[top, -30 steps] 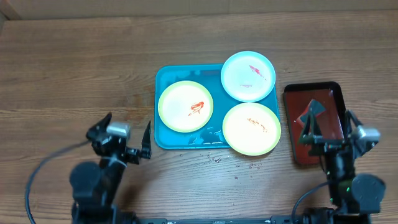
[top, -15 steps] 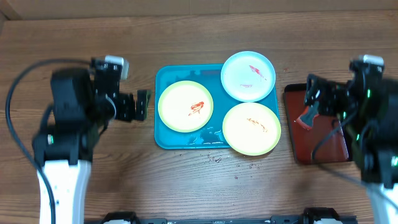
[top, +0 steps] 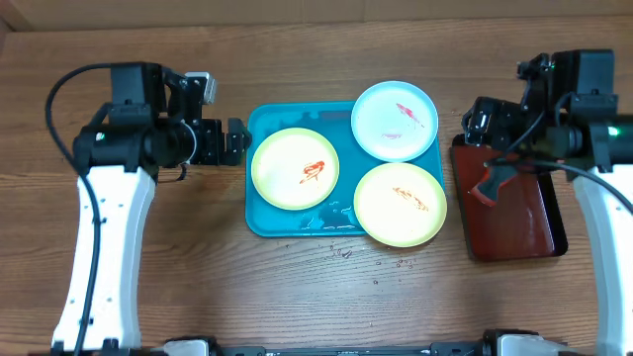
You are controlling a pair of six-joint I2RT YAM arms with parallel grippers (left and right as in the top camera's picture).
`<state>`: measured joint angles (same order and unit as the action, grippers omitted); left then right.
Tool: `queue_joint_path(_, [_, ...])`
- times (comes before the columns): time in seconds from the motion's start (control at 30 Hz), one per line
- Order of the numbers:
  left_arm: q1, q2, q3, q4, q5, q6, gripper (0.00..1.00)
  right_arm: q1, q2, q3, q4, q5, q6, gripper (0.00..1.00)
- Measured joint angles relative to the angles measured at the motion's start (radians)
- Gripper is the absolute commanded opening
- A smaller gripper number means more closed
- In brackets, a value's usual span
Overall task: Clean dirty plates on tray and stack at the side
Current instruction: 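Move the left gripper to the left yellow plate's rim and grip it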
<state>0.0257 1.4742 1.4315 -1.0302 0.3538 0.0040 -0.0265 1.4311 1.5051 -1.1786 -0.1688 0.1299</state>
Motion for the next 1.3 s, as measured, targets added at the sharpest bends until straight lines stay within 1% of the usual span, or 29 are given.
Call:
queue_joint_path(0.07, [0.000, 0.022, 0.000, 0.011, 0.006, -0.032, 0.93, -0.006, 0.006, 0.000, -0.015, 0.000, 0.005, 0.82])
queue_joint_path(0.13, [-0.003, 0.040, 0.000, 0.018, 0.001, -0.089, 0.88, -0.020, 0.006, 0.000, -0.025, 0.000, 0.017, 0.79])
queue_joint_path(0.2, [-0.024, 0.067, 0.002, 0.015, -0.035, -0.166, 0.86, -0.037, 0.006, 0.000, -0.031, 0.001, 0.024, 0.76])
queue_joint_path(0.33, [-0.094, 0.142, 0.002, 0.013, -0.117, -0.278, 0.83, -0.058, 0.006, 0.000, -0.038, 0.008, 0.028, 0.75])
queue_joint_path(0.4, [-0.130, 0.190, 0.002, 0.013, -0.169, -0.342, 0.77, -0.058, 0.006, 0.000, -0.039, 0.016, 0.029, 0.74])
queue_joint_path(0.5, [-0.170, 0.272, 0.002, 0.022, -0.234, -0.417, 0.72, -0.058, 0.006, 0.000, -0.041, 0.020, 0.031, 0.74])
queue_joint_path(0.53, [-0.173, 0.290, 0.002, 0.024, -0.246, -0.420, 0.68, -0.058, 0.006, 0.000, -0.042, 0.020, 0.031, 0.74])
queue_joint_path(0.6, [-0.173, 0.319, 0.002, 0.027, -0.267, -0.410, 0.63, -0.058, 0.006, 0.000, -0.043, 0.021, 0.031, 0.75])
queue_joint_path(0.63, [-0.173, 0.330, 0.002, 0.035, -0.276, -0.394, 0.56, -0.058, 0.006, 0.000, -0.045, 0.023, 0.030, 0.75])
queue_joint_path(0.7, [-0.173, 0.358, 0.002, 0.055, -0.288, -0.346, 0.52, -0.058, 0.006, 0.000, -0.045, 0.029, 0.031, 0.75])
queue_joint_path(0.77, [-0.173, 0.381, 0.002, 0.079, -0.291, -0.318, 0.43, -0.058, 0.006, 0.000, -0.045, 0.038, 0.031, 0.75])
queue_joint_path(0.83, [-0.173, 0.415, 0.002, 0.094, -0.292, -0.288, 0.38, -0.059, 0.006, 0.000, -0.046, 0.045, 0.030, 0.75])
queue_joint_path(1.03, [-0.173, 0.521, 0.002, 0.117, -0.254, -0.254, 0.36, -0.059, 0.006, 0.000, -0.049, 0.050, 0.031, 0.75])
queue_joint_path(1.2, [-0.173, 0.546, 0.002, 0.132, -0.237, -0.235, 0.36, -0.059, 0.006, 0.000, -0.049, 0.054, 0.031, 0.75])
queue_joint_path(1.27, [-0.173, 0.547, 0.002, 0.138, -0.237, -0.232, 0.32, -0.059, 0.006, 0.000, -0.049, 0.054, 0.031, 0.75])
queue_joint_path(1.3, [-0.173, 0.547, 0.002, 0.142, -0.237, -0.231, 0.31, -0.059, 0.006, 0.000, -0.050, 0.054, 0.031, 0.75])
